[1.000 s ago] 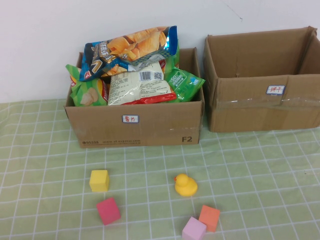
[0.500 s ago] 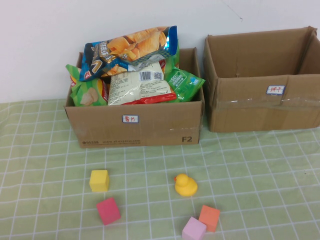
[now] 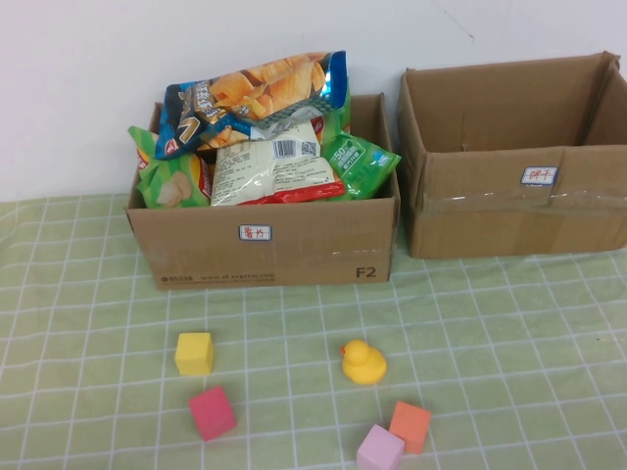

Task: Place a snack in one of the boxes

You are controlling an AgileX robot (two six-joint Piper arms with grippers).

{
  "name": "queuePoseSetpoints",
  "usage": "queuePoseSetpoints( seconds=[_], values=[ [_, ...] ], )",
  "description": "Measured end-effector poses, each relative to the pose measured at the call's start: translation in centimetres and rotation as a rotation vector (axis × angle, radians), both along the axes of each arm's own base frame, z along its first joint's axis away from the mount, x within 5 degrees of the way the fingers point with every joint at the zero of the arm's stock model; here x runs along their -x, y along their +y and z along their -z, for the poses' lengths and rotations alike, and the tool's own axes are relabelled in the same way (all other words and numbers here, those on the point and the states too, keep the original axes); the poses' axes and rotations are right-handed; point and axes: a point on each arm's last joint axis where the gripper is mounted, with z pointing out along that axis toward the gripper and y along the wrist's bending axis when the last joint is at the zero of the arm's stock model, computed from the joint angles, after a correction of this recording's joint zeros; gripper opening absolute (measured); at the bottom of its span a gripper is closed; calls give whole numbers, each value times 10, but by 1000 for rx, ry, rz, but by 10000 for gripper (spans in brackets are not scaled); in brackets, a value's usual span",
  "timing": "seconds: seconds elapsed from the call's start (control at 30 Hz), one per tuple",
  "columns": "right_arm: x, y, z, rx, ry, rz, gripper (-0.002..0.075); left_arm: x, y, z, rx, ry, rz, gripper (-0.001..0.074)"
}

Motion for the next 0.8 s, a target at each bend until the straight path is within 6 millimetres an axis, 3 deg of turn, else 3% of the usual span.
queuePoseSetpoints(
  seconds=[0.17,0.43,0.8],
  values=[
    [-8,-1,24,-89,34,107,-2,0,0,0,0,0,0,-2],
    [-17,-1,57,-114,27,121,-2,0,0,0,-2,0,1,-2],
    [-17,1,57,-175,30,120,-2,0,0,0,0,0,0,-2]
  ],
)
